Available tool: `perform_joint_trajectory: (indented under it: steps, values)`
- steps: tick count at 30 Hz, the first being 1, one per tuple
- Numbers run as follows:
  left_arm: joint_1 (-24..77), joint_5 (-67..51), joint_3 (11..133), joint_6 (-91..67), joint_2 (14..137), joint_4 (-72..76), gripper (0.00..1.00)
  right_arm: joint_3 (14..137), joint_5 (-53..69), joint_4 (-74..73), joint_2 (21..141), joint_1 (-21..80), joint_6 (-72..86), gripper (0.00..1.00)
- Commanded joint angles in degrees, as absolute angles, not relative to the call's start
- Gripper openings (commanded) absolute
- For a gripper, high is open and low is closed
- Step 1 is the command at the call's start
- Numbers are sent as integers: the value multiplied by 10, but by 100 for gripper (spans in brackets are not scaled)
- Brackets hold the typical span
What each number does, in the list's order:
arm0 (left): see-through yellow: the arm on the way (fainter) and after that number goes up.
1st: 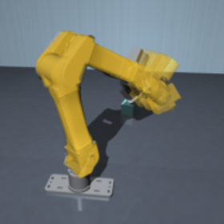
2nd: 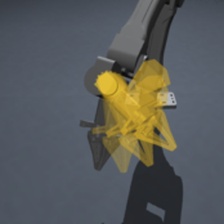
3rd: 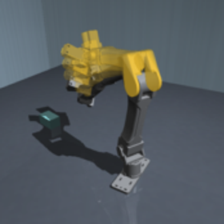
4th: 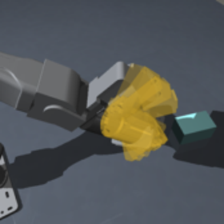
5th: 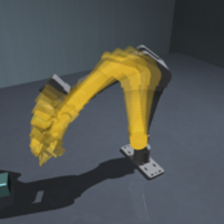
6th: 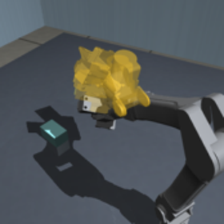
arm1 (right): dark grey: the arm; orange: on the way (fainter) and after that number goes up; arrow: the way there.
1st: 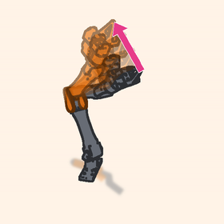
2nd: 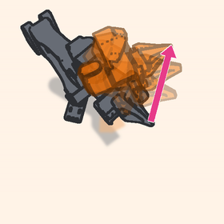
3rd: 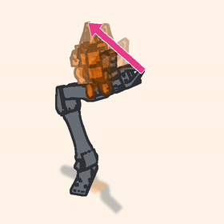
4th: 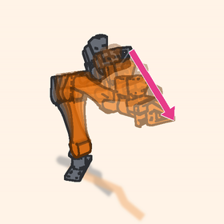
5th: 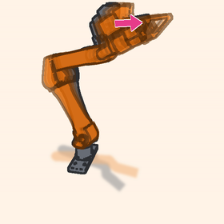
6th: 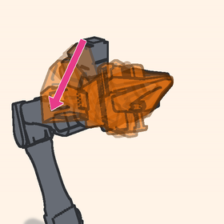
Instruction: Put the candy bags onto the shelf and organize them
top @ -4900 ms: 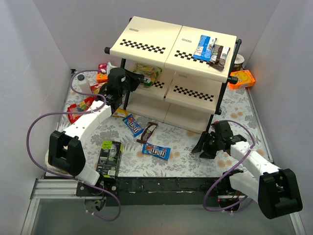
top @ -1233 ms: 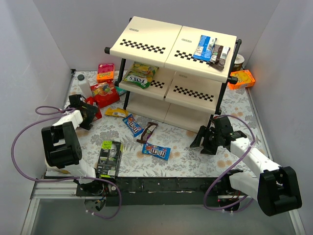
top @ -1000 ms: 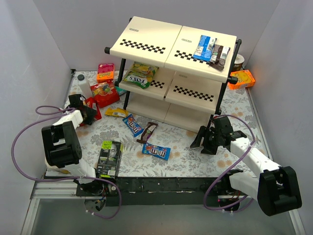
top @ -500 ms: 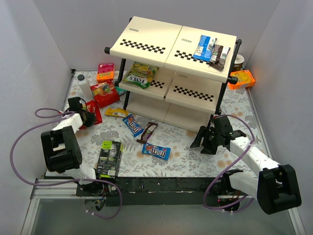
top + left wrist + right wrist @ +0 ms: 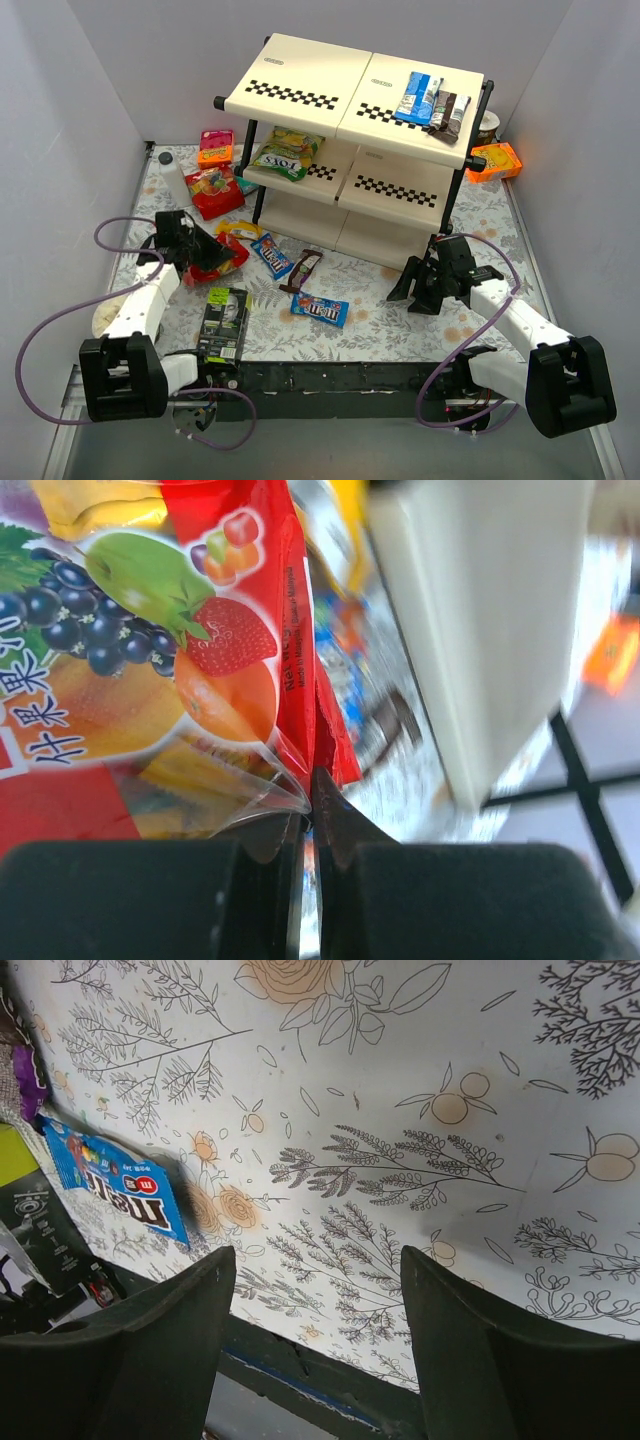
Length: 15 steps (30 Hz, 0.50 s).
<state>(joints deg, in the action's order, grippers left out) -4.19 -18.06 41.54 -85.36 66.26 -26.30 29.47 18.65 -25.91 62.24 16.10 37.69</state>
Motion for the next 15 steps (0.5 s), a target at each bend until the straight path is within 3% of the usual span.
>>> perform_joint_trajectory:
  steps: [1,15]
  values:
    - [17,-295,465,-796,641,-220,0,311,201,-247,614,160,377,74]
    - [240,-457,447,-679,683,-113,0,297,255,-197,574,162,388,80]
